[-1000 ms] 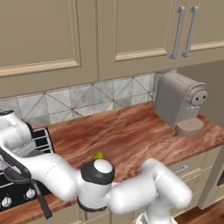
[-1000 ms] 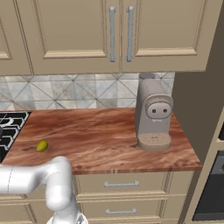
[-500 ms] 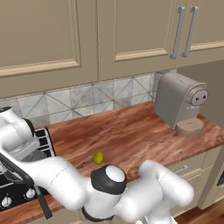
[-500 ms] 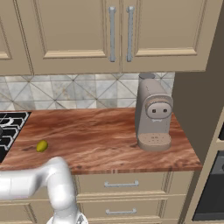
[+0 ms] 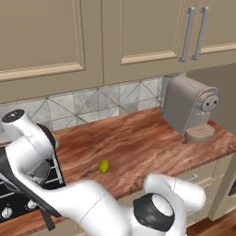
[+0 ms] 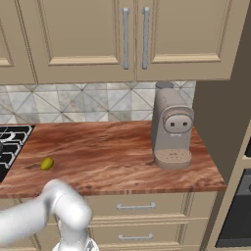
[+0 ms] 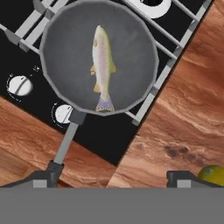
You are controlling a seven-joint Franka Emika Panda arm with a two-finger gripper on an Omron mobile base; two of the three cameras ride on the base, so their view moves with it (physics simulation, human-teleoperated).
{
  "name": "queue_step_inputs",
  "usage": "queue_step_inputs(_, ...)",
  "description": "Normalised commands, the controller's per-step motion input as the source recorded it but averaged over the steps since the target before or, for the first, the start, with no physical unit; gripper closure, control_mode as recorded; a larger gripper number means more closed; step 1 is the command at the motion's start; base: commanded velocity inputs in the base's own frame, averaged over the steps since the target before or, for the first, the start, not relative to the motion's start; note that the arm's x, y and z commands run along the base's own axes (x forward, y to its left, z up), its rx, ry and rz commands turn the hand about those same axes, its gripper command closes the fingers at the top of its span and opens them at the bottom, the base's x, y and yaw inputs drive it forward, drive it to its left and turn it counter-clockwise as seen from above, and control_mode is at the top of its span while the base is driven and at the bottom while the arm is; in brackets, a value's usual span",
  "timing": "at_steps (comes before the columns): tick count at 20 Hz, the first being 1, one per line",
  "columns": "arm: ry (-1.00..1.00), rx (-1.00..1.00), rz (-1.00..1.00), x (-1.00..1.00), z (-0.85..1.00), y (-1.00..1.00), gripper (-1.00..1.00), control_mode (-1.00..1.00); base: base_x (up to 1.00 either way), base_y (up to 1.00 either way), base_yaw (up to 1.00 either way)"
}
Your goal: Place both pans onto different burners. Then place the lemon and the fish on different pans.
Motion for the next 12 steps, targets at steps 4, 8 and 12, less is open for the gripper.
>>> queue_step_inputs(4, -0.19, 0.12, 0.0, -0.52, 0.68, -0.91, -1.0, -1.0, 0.0, 0.0, 0.0)
queue_step_inputs(8, 0.01, 0.23, -0.03, -0.34, 0.27, -1.0, -1.0, -1.0, 0.0, 0.0, 0.0)
queue_step_inputs(12, 0.02, 0.23, -0.15, -0.16, 0.0, -0.98, -1.0, -1.0, 0.0, 0.0, 0.0)
